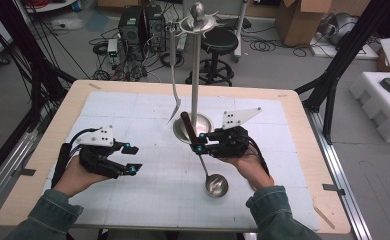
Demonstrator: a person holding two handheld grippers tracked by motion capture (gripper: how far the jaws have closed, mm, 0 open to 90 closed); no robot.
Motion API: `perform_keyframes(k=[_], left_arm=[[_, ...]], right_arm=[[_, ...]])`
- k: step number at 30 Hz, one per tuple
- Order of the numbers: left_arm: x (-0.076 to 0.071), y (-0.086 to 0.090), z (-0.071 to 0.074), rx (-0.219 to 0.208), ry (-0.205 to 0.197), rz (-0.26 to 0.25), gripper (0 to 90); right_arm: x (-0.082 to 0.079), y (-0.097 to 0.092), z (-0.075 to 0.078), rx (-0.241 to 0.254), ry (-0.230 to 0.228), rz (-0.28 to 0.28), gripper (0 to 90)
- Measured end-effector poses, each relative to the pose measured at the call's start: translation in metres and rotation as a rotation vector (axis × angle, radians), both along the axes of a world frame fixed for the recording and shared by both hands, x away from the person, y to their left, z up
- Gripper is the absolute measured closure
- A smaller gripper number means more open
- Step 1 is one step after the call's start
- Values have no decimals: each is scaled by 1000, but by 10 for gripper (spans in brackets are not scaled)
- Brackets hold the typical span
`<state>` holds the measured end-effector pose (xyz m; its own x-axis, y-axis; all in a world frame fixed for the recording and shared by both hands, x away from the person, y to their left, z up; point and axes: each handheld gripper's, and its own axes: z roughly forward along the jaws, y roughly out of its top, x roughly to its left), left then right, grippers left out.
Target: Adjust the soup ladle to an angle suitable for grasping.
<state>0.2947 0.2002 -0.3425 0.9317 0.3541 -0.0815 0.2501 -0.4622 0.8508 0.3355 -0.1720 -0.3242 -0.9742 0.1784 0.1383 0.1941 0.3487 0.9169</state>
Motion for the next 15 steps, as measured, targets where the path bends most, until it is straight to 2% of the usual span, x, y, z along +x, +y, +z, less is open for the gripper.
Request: perform_keyframes(k=[15], left_arm=[[0, 3, -2, -4, 1, 7, 413]], right_arm=[[-1, -12, 4, 14, -18, 6, 743]])
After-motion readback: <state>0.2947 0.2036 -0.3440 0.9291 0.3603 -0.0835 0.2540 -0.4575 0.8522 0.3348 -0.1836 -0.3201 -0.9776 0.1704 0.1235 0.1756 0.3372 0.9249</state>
